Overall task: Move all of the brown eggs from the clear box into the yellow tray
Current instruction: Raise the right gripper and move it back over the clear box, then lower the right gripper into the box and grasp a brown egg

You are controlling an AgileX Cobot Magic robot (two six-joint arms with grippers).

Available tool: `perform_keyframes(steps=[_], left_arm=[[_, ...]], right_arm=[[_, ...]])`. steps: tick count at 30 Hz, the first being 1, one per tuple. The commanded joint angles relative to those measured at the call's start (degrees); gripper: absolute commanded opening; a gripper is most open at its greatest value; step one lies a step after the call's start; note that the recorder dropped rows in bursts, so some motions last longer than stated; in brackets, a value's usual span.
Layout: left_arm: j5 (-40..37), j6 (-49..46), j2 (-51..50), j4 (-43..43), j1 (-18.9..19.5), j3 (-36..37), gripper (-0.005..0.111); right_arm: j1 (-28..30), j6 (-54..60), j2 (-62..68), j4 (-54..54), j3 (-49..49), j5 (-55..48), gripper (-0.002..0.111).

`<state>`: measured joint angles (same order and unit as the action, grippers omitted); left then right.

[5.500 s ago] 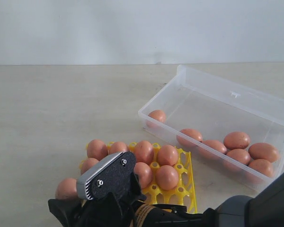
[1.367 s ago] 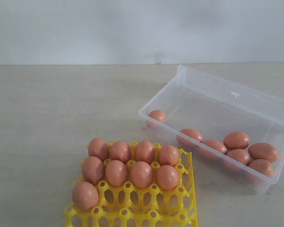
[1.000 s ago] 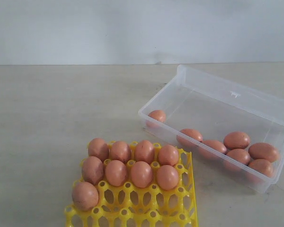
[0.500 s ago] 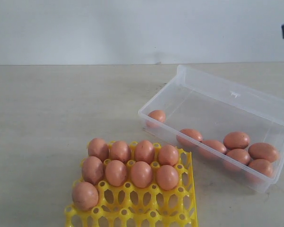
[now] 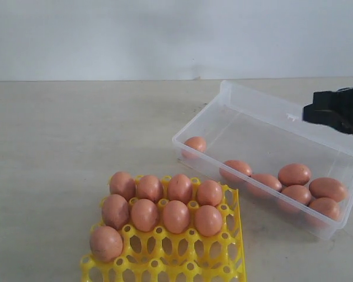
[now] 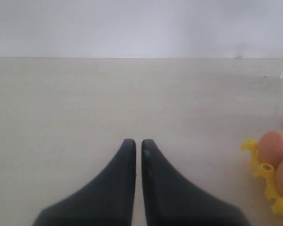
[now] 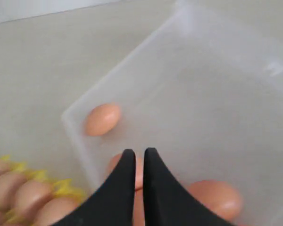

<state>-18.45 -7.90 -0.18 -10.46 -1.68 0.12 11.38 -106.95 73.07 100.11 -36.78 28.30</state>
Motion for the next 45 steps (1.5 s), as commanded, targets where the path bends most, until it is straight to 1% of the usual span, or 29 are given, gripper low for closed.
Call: perform_keyframes(steps=[1,3,4,6,8,10,12,15,18,19,20,22,25,27,28,29,32,33,35,36,38,42,43,44,45], left_arm=[[0.65,0.39,0.18,-0.45,-0.25,-0.12,0.004],[0.65,0.39,0.18,-0.45,-0.25,-0.12,0.004],[0.65,0.39,0.18,-0.45,-0.25,-0.12,0.004],[0.65,0.39,0.18,-0.45,-0.25,-0.12,0.004],[0.65,0.39,0.18,-0.45,-0.25,-0.12,0.004],[0.65,0.39,0.18,-0.45,-0.25,-0.12,0.004],[0.65,0.39,0.18,-0.45,-0.25,-0.12,0.004],[0.65,0.39,0.18,-0.45,-0.25,-0.12,0.004],[0.65,0.39,0.18,-0.45,-0.25,-0.12,0.004],[0.65,0.39,0.18,-0.45,-0.25,-0.12,0.004],[0.65,0.39,0.18,-0.45,-0.25,-0.12,0.004],[0.65,0.39,0.18,-0.45,-0.25,-0.12,0.004],[0.65,0.39,0.18,-0.45,-0.25,-0.12,0.004],[0.65,0.39,0.18,-0.45,-0.25,-0.12,0.004],[0.65,0.39,0.18,-0.45,-0.25,-0.12,0.004],[0.65,0.39,0.18,-0.45,-0.25,-0.12,0.004],[0.65,0.39,0.18,-0.45,-0.25,-0.12,0.004],[0.65,0.39,0.18,-0.45,-0.25,-0.12,0.004],[0.65,0.39,0.18,-0.45,-0.25,-0.12,0.004],[0.65,0.39,0.18,-0.45,-0.25,-0.12,0.004],[0.65,0.39,0.18,-0.45,-0.25,-0.12,0.004],[0.65,0.39,0.18,-0.45,-0.25,-0.12,0.004],[0.65,0.39,0.18,-0.45,-0.25,-0.12,0.004],[0.65,0.39,0.18,-0.45,-0.25,-0.12,0.004],[0.65,0.39,0.18,-0.45,-0.25,-0.12,0.004]], right_arm=[[0.06,6.42,0.35,-0.17,-4.94,-16.32,0.0],[0.06,9.58,2.63,-0.17,-8.55,-15.39,0.0],[0.06,9.31,4.1,-0.17,-10.07,-14.6,0.0],[0.06,6.5,9.04,-0.17,-13.97,-14.05,0.0],[0.06,4.28,14.11,-0.17,-17.63,-9.47,0.0],[0.06,0.26,18.26,-0.17,-19.56,0.19,0.0],[0.06,1.21,21.13,-0.17,-19.92,14.09,0.0],[0.06,3.96,22.75,-0.17,-19.17,30.96,0.0],[0.06,4.09,22.75,-0.17,-16.74,41.13,0.0],[0.06,3.51,22.75,-0.17,-15.94,41.66,0.0],[0.06,2.92,22.75,-0.17,-14.94,41.66,0.0],[0.06,4.23,22.75,-0.17,-13.46,36.65,0.0],[0.06,4.97,22.75,-0.17,-12.35,16.58,0.0],[0.06,9.35,22.47,-0.17,-12.57,7.12,0.0],[0.06,13.68,22.09,-0.17,-12.57,5.43,0.0],[0.06,20.72,21.33,-0.17,-12.6,4.56,0.0],[-0.05,39.72,18.77,-0.17,-12.6,4.94,0.0],[-0.33,44.21,17.94,-0.17,-12.6,4.94,0.0],[-0.74,47.69,17.08,-0.17,-12.86,4.29,0.001],[-1.16,48.19,16.96,-0.17,-12.98,4.7,0.004],[-1.25,48.19,16.96,-0.17,-12.98,5.43,0.016],[-2.37,49.23,16.96,-0.17,-12.98,8.3,0.055],[-3.48,49.23,17.29,-0.17,-12.98,7.33,0.062],[-4.85,49.23,17.57,-0.17,-12.98,6.14,0.065],[-6.4,49.23,18.43,-0.17,-13.1,4.23,0.065]])
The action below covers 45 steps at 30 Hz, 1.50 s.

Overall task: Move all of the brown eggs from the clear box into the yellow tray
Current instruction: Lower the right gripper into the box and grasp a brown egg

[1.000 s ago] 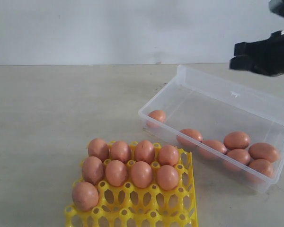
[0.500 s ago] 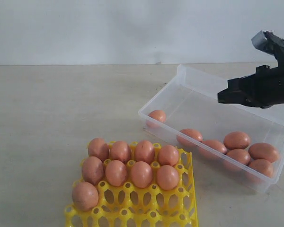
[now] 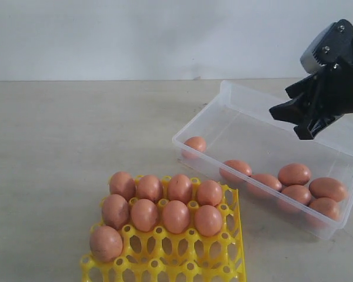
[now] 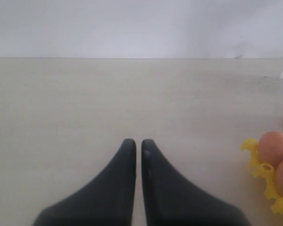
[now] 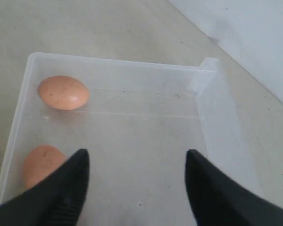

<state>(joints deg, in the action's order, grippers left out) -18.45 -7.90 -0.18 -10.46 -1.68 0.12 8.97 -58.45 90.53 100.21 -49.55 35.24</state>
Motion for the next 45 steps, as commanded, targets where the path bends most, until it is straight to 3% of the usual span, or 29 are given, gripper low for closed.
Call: perform_keyframes(steps=[1,8,17,31,39,45], left_arm=[[0.65,0.39,0.18,-0.45,-0.25,-0.12,0.004],[0.65,0.39,0.18,-0.45,-0.25,-0.12,0.004],[0.65,0.39,0.18,-0.45,-0.25,-0.12,0.004],[0.65,0.39,0.18,-0.45,-0.25,-0.12,0.004],[0.65,0.39,0.18,-0.45,-0.25,-0.12,0.004],[0.65,0.39,0.18,-0.45,-0.25,-0.12,0.004]], right_arm=[[-5.47,0.74,1.85,-0.26,-0.33,-4.49,0.065],[-11.35,0.89,8.96,-0.26,-0.41,-13.07,0.065],[-11.35,-4.66,11.24,-0.26,-0.41,-8.12,0.065],[-11.35,-6.56,16.2,-0.26,-0.41,-9.43,0.065],[-11.35,-2.8,18.19,-0.26,-0.41,-10.08,0.065],[-11.45,10.22,18.08,-0.26,-0.41,-10.08,0.065]])
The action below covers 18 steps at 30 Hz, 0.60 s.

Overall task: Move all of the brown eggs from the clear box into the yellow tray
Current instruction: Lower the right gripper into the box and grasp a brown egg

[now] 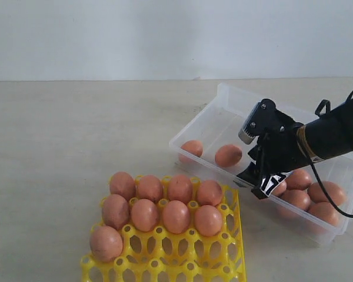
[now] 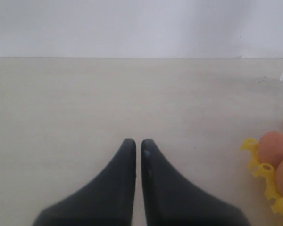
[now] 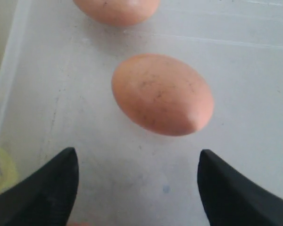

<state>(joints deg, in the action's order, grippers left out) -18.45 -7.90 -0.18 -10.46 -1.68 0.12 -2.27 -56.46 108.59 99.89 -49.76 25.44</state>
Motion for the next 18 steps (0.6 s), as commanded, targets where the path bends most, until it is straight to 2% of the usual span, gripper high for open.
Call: perform_keyframes(steps=[1,4,11,18], left_arm=[[0.65,0.39,0.18,-0.45,-0.25,-0.12,0.004],[0.65,0.39,0.18,-0.45,-0.25,-0.12,0.004],[0.65,0.39,0.18,-0.45,-0.25,-0.12,0.004],[0.65,0.39,0.18,-0.45,-0.25,-0.12,0.004]], right_arm=[[-0.26,11.65,0.03,0.06,-0.21,-0.41,0.065],[-0.26,21.62,0.03,-1.47,-0.21,-0.41,0.065],[-0.26,42.48,0.03,-16.35,-0.43,0.33,0.065],[-0.26,45.14,0.03,-21.35,-1.22,1.32,0.065]])
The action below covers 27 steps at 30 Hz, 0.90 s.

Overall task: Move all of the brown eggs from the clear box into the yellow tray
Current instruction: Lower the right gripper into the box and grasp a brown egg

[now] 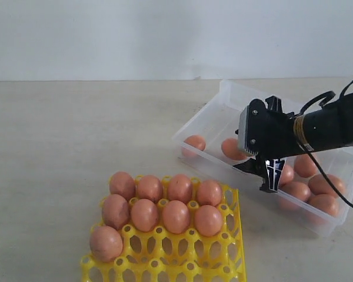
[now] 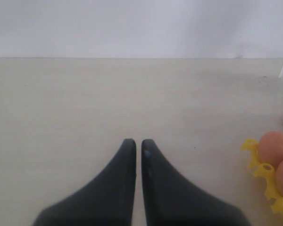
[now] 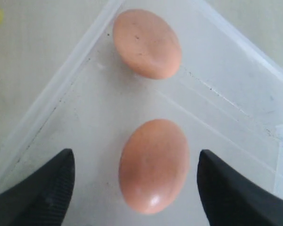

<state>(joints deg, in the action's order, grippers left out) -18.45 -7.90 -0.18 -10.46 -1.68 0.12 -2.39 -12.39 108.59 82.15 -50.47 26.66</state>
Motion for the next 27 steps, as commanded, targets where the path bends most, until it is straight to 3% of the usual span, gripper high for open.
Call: perform_keyframes(steps=[1,5,16,24,27], left_arm=[[0.65,0.39,0.18,-0.45,-0.25,-0.12,0.004],[0.65,0.39,0.18,-0.45,-0.25,-0.12,0.004],[0.65,0.39,0.18,-0.45,-0.25,-0.12,0.004],[0.65,0.39,0.18,-0.45,-0.25,-0.12,0.004],[0.65,0.39,0.18,-0.45,-0.25,-0.12,0.004]], right_arm=[[-0.13,0.94,0.03,-6.34,-0.51,0.1,0.065],[-0.13,0.94,0.03,-18.45,-0.51,0.51,0.065],[-0.13,0.31,4.1,-19.3,-0.51,1.04,0.065],[-0.13,-2.2,4.62,-28.85,-0.51,2.22,0.065],[-0.13,-2.2,4.62,-28.77,-0.51,2.86,0.06]])
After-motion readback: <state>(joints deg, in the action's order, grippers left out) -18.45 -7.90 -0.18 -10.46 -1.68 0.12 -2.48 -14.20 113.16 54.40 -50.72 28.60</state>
